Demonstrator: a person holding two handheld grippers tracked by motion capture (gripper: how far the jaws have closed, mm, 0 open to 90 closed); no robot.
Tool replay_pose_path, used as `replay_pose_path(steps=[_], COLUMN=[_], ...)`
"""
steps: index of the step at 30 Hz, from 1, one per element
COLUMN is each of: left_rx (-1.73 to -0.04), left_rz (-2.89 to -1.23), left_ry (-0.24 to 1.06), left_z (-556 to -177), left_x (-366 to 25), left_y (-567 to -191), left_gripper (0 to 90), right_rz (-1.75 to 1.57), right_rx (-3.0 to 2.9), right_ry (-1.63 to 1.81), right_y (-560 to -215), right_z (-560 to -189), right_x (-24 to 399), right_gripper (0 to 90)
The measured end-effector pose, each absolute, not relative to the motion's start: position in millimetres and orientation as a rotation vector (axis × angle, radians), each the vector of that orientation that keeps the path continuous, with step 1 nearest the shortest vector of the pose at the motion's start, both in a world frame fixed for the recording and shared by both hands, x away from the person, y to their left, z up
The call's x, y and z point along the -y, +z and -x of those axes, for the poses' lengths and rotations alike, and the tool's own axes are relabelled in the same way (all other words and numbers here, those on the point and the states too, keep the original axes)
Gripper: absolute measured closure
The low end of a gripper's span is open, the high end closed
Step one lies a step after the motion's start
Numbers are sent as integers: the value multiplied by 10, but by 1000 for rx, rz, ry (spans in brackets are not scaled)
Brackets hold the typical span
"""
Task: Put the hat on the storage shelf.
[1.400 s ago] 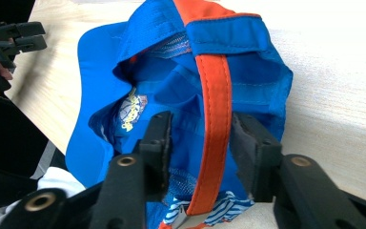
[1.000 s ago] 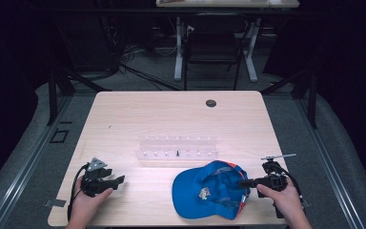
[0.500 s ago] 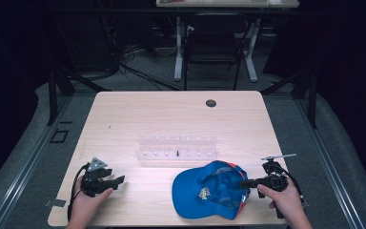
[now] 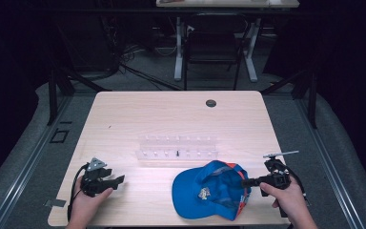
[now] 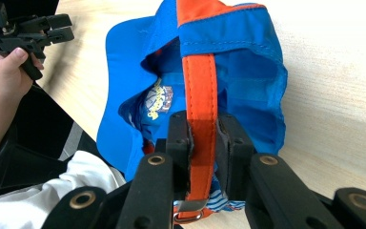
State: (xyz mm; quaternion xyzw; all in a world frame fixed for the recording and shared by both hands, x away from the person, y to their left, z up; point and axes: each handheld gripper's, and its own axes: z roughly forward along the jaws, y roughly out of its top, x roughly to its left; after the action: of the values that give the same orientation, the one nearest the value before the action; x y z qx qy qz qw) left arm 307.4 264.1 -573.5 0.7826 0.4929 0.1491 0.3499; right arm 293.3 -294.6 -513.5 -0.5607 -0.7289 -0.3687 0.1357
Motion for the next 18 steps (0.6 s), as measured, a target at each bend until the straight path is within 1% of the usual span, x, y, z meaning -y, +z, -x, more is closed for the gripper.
replay_pose_path(steps=[4, 8, 18], left_rx=[-1275, -1285, -1290], left_rz=[-2019, -2014, -2021], left_ry=[376, 376, 371], left_z=[-3071, -3070, -3070], left_x=[-2649, -2655, -2664], left_y=[-5733, -5732, -5728], left_gripper=[409, 423, 423], right_rz=[1623, 1614, 1597], right_rx=[2120, 2139, 2196], right_ry=[-1058, -1055, -1039], right_y=[-5063, -5003, -4827], right_z=[-2930, -2928, -2933], right_x=[2927, 2897, 2827], right_gripper=[775, 777, 776])
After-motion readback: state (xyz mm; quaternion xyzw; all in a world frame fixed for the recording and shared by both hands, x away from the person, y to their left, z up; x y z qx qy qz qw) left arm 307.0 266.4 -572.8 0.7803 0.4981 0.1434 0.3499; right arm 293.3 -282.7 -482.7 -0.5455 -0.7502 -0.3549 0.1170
